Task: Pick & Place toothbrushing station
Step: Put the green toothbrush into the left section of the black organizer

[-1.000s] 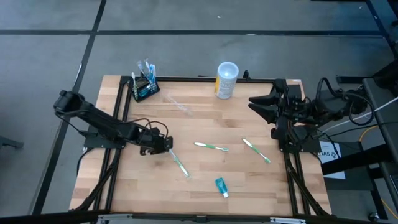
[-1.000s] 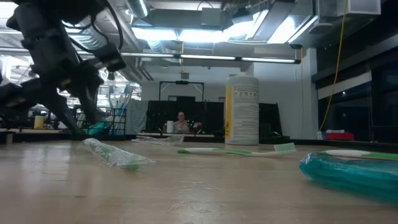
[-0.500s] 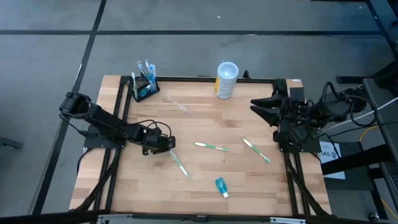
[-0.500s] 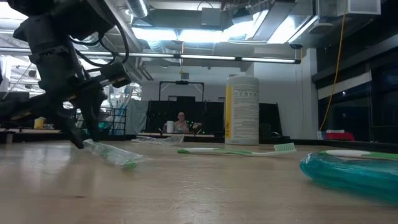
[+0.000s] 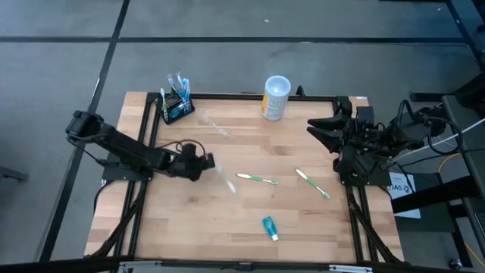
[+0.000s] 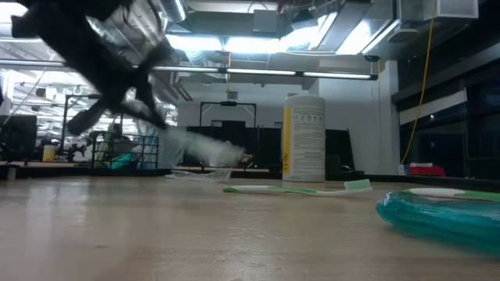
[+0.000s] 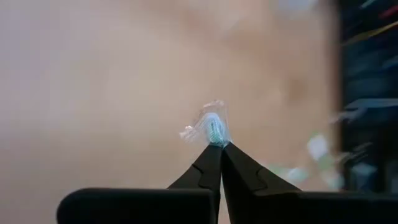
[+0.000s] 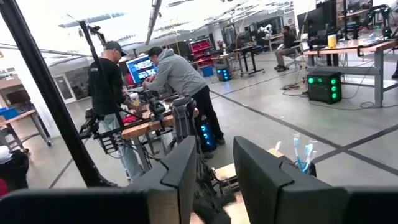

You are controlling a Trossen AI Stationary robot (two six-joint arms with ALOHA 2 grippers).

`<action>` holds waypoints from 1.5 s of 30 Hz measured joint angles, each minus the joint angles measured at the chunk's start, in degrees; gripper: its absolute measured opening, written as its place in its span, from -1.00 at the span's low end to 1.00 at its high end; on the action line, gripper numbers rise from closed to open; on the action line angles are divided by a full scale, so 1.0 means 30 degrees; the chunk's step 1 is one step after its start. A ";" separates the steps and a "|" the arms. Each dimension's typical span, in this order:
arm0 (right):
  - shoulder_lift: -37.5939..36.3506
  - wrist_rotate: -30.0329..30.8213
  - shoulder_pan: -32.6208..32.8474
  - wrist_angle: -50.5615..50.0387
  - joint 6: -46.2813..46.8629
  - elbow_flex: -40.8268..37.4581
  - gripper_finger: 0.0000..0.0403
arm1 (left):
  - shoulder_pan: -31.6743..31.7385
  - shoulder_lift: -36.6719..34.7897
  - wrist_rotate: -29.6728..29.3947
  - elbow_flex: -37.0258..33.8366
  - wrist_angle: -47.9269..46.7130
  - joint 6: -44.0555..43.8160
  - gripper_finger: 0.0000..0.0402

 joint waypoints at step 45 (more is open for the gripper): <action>0.0000 0.0342 -0.0270 0.0726 -0.0696 0.0000 -0.46 | 1.5653 -0.4093 -1.3569 0.8543 -1.6594 1.8747 -0.99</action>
